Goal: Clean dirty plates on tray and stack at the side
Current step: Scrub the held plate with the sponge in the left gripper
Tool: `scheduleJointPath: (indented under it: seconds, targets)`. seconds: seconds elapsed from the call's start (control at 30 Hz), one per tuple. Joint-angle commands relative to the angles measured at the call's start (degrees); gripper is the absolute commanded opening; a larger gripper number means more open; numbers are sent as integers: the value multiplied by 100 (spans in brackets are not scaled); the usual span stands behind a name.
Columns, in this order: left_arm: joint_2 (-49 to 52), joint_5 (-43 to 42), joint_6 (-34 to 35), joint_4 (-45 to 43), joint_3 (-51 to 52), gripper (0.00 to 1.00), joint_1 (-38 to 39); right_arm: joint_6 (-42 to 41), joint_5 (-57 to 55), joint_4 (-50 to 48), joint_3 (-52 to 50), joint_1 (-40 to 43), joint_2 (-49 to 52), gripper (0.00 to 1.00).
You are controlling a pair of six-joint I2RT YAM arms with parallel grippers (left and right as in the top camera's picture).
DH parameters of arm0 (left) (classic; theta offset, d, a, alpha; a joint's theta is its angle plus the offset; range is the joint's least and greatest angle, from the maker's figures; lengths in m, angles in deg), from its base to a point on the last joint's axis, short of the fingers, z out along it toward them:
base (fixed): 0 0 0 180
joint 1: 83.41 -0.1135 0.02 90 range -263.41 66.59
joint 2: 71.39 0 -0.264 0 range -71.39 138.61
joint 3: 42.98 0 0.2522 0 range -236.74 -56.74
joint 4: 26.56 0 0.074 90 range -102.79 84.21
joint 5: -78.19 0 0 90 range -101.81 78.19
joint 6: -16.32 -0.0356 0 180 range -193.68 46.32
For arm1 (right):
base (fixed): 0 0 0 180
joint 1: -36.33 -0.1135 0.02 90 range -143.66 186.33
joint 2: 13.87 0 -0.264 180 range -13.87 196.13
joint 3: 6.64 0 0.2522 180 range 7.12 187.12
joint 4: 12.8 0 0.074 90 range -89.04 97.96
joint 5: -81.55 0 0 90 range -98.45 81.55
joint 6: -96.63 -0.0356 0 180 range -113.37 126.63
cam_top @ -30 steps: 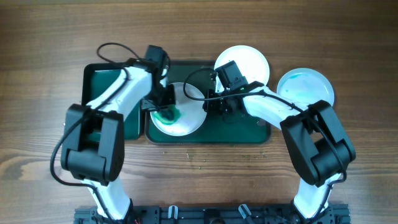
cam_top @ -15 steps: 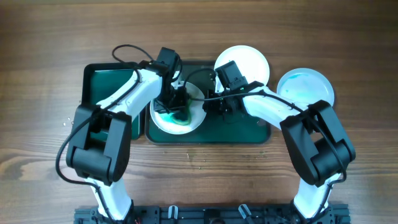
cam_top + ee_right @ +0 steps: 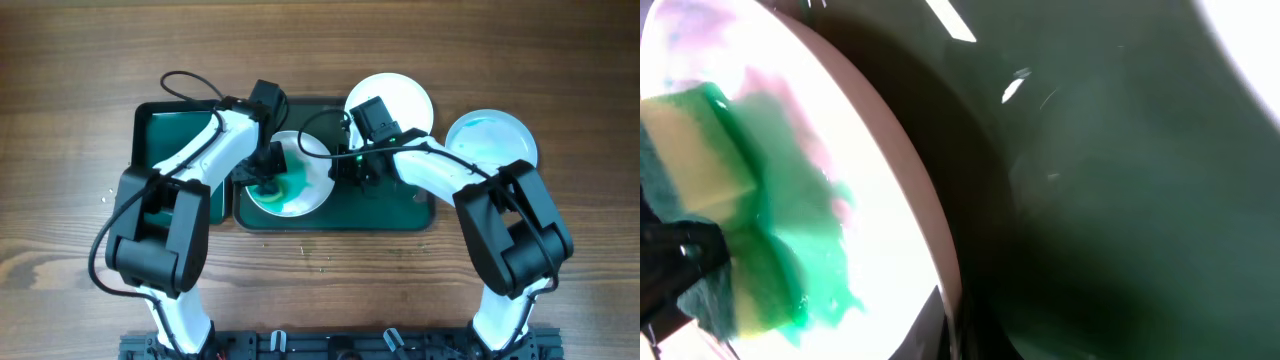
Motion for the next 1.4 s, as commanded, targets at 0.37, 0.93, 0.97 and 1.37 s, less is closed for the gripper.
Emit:
scheduleJointPath:
  seconds: [0.37, 0.93, 0.97, 1.37]
  targets:
    - [140, -2573, -1670, -1556, 116, 4, -136, 74, -269, 74, -55, 144, 188, 4]
    - [138, 1698, 111, -302, 116, 4, -122, 98, -271, 72, -55, 144, 188, 4]
    - [138, 1484, 39, -131, 116, 4, -122, 96, -271, 72, -55, 144, 188, 4]
    - [138, -3842, -3047, 286, 116, 4, -118, 92, -225, 66, -55, 144, 188, 4]
